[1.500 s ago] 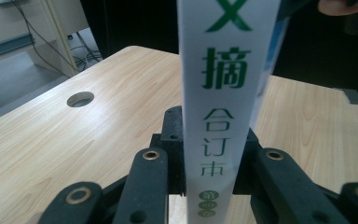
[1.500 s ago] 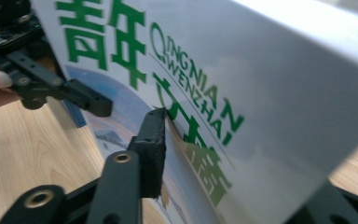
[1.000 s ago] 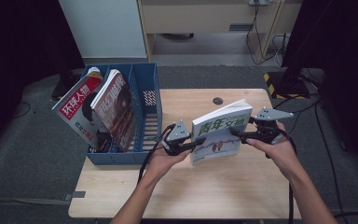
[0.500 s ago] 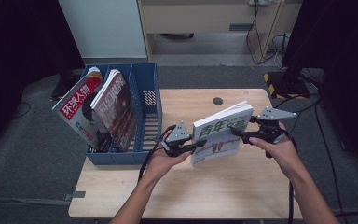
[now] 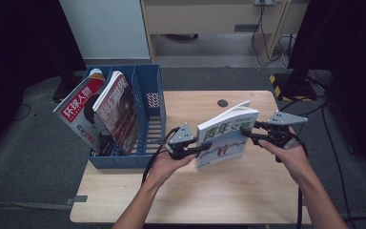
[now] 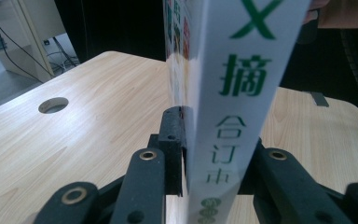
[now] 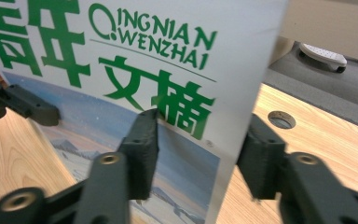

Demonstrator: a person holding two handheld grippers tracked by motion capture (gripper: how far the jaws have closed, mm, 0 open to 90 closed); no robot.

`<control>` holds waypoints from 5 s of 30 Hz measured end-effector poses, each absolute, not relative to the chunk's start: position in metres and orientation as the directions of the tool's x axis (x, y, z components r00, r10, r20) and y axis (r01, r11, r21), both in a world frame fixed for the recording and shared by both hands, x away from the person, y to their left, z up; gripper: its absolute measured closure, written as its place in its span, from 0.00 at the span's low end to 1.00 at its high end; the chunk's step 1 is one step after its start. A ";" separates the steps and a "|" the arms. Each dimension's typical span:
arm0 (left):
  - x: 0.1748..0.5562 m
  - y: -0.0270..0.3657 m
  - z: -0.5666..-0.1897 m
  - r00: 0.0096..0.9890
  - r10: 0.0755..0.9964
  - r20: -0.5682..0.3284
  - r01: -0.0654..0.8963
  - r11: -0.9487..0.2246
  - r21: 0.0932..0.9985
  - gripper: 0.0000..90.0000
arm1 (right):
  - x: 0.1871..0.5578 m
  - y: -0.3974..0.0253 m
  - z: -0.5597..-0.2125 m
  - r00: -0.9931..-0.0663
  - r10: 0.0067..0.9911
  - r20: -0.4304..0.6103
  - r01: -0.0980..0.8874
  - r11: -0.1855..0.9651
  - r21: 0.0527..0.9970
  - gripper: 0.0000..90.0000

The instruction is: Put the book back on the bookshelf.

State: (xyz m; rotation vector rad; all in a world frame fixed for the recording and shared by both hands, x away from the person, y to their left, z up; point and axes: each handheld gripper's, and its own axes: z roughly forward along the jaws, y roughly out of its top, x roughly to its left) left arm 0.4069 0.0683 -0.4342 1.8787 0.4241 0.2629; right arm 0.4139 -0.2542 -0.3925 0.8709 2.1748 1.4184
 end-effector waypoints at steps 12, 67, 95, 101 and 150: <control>0.416 0.056 -0.440 0.893 0.445 -0.065 0.180 -0.221 0.958 0.72 | 0.409 -0.259 -0.392 -0.747 0.665 0.007 0.276 0.301 0.913 0.77; 0.422 0.073 -0.441 0.912 0.409 -0.045 0.146 -0.219 0.965 0.81 | 0.408 -0.249 -0.402 -0.810 0.587 -0.009 0.232 0.334 0.914 0.76; 0.414 0.071 -0.439 0.886 0.461 -0.051 0.150 -0.180 0.972 0.82 | 0.405 -0.248 -0.404 -0.800 0.600 0.025 0.254 0.300 0.919 0.78; 0.410 0.073 -0.431 0.888 0.458 -0.031 0.136 -0.197 0.971 0.82 | 0.406 -0.248 -0.403 -0.799 0.600 0.034 0.258 0.292 0.921 0.75; 0.408 0.080 -0.414 0.889 0.458 -0.020 0.129 -0.209 0.969 0.82 | 0.418 -0.252 -0.480 -0.516 0.846 0.134 0.552 0.209 0.807 0.08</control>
